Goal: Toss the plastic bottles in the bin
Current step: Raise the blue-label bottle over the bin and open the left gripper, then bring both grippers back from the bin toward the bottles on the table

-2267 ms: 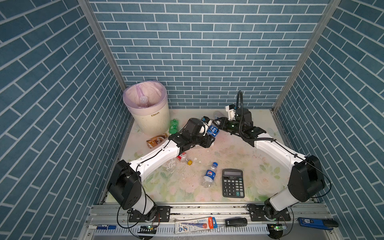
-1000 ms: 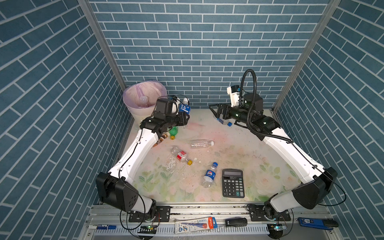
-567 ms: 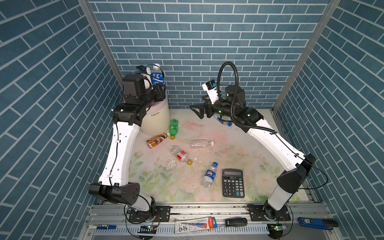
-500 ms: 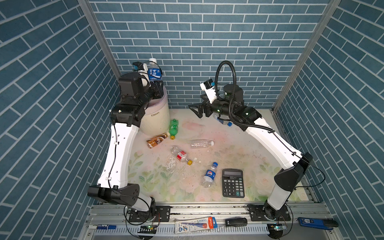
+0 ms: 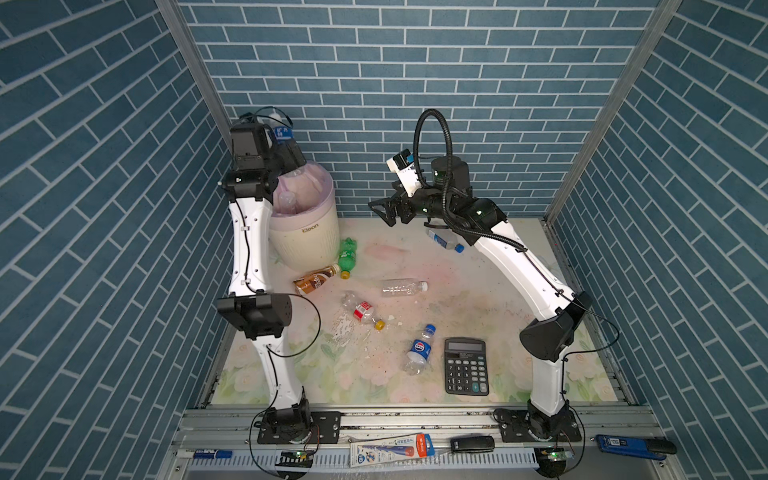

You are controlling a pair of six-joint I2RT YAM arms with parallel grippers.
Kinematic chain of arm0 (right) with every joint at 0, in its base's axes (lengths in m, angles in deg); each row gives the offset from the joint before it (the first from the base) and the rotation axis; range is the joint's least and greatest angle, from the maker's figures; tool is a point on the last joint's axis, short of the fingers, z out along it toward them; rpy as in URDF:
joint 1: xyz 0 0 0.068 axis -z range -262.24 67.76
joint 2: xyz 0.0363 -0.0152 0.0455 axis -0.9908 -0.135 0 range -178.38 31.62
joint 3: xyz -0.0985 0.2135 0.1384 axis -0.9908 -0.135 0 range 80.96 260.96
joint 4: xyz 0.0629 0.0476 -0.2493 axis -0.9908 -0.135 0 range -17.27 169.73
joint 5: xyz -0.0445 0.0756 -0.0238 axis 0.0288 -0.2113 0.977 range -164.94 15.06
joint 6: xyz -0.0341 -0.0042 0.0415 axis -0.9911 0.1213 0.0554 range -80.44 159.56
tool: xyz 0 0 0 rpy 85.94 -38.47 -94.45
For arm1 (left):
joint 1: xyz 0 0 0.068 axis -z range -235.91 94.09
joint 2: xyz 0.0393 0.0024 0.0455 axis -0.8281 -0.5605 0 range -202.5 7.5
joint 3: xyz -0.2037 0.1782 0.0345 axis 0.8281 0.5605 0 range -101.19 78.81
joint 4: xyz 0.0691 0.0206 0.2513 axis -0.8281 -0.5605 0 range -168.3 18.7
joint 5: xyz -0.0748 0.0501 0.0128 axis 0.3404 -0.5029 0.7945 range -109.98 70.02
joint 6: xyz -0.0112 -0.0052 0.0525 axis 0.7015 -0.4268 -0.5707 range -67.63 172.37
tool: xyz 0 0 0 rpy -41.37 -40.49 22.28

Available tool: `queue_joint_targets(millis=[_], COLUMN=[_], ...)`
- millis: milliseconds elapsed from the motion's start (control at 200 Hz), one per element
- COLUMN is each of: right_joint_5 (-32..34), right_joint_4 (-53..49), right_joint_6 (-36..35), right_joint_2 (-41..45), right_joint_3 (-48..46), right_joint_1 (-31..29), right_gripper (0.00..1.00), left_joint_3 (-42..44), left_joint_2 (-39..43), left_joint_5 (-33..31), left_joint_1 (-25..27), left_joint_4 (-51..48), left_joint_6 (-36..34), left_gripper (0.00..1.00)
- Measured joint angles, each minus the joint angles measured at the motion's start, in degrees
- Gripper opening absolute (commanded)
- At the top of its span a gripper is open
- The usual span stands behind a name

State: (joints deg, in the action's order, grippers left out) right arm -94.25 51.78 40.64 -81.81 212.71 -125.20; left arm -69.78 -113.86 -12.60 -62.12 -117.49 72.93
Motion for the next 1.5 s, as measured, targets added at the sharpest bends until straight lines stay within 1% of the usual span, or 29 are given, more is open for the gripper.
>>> queue_joint_targets(millis=[65, 110, 250, 400, 540, 700, 825, 950, 1105, 1270, 1410, 1500], right_joint_5=[0.0, 0.0, 0.0, 0.3, 2.1, 5.2, 8.1, 10.8, 14.4, 16.9, 17.8, 18.1], right_joint_4=[-0.4, -0.6, -0.8, -1.0, -2.8, -4.3, -4.2, -3.8, -2.3, -0.7, 1.8, 2.7], right_joint_6=[0.1, 0.1, 0.6, 2.2, 4.8, 8.5, 11.9, 14.8, 17.9, 20.3, 22.0, 22.7], right_joint_2=[-0.1, -0.1, -0.2, -0.2, -0.2, 0.2, 3.3, 7.3, 13.2, 20.0, 24.6, 26.6], right_joint_3=[0.0, 0.0, 0.0, 0.0, 0.0, -1.3, -9.4, -18.5, -29.5, -41.6, -52.2, -57.3], right_joint_1=[0.1, 0.2, 0.3, 0.8, 1.6, 3.1, 4.7, 5.7, 5.9, 5.8, 5.8, 5.9], right_gripper=[0.99, 0.99, 0.99, 0.99, 0.99, 0.99, 0.99, 0.99, 0.99, 0.99, 0.99, 0.99], left_joint_3=[3.3, 6.4, 15.8, 18.7, 22.0, 32.1, 42.2, 50.0, 57.7, 66.8, 73.3, 76.1], left_joint_2=[-0.6, 0.6, 9.0, 17.4, 22.6, 27.0, 30.3, 33.6, 38.2, 43.3, 45.1, 45.2], left_joint_5=[1.3, 2.1, 3.9, 5.0, 5.8, 5.6, 4.7, 4.1, 3.2, 2.7, 2.7, 2.8], left_joint_1=[0.0, 0.2, 0.8, 1.9, 5.1, 10.3, 15.3, 20.1, 25.0, 28.9, 32.4, 35.3], left_joint_4=[-2.4, -2.8, -1.2, 2.2, 4.7, 7.3, 9.9, 12.4, 15.8, 18.8, 20.3, 20.3], left_joint_6=[0.8, 1.3, 2.2, 2.8, 2.8, 2.7, 2.9, 3.5, 4.3, 5.6, 6.5, 6.6], left_gripper=[0.99, 0.99, 0.99, 0.99, 0.99, 0.99, 0.99, 0.99, 0.99, 0.99, 0.99, 0.99])
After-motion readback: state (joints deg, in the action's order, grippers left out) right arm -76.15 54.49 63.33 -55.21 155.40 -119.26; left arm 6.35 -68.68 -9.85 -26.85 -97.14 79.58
